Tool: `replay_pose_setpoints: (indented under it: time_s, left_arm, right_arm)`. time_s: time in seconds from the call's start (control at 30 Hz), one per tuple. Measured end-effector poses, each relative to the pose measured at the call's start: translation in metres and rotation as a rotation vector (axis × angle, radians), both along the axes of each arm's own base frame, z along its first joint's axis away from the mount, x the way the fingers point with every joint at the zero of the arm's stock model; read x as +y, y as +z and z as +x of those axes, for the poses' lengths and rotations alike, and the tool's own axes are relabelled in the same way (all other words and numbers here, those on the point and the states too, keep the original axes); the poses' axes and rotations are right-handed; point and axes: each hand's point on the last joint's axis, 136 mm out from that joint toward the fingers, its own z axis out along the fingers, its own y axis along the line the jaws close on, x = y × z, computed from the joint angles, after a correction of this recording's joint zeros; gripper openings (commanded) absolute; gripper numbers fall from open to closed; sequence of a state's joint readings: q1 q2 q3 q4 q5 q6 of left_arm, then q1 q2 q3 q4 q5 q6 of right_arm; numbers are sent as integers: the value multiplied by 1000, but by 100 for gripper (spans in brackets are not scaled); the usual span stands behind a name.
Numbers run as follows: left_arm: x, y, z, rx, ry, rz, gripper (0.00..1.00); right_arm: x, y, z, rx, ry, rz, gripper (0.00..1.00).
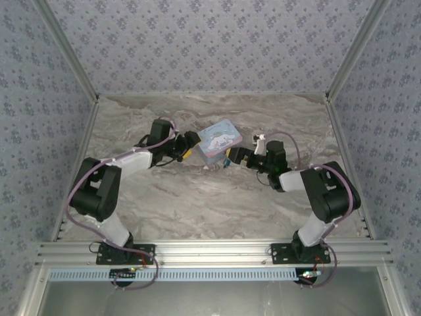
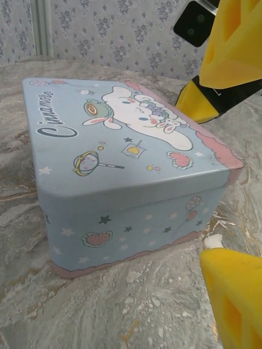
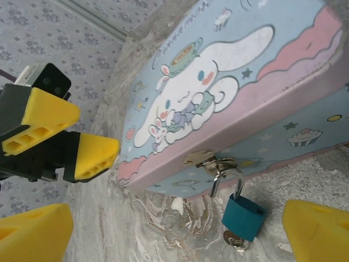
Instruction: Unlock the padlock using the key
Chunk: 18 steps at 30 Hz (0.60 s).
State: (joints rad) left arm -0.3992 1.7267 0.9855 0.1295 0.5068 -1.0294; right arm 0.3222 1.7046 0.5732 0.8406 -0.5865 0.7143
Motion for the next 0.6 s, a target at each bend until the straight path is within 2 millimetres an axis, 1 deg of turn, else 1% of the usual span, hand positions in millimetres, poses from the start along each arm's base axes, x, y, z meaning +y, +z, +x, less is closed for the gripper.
replay_pose_setpoints:
  time_s: [0.1, 0.2, 0.33, 0.47, 0.6]
  left_arm:
    - [-6, -8, 4, 22, -17, -3, 71]
    - [-14, -15, 8, 40, -38, -14, 69]
    - [-20, -25, 9, 65, -54, -19, 69]
    - [-24, -35, 6, 88, -65, -14, 67]
    - [-26, -37, 6, 90, -74, -21, 64]
  right_arm:
    - [4, -12, 3, 32, 14, -4, 100]
    - [9, -19, 6, 48, 33, -4, 98]
    - [17, -24, 11, 56, 57, 0, 96]
    - [23, -27, 15, 59, 78, 7, 93]
    - [27, -29, 18, 56, 93, 16, 85]
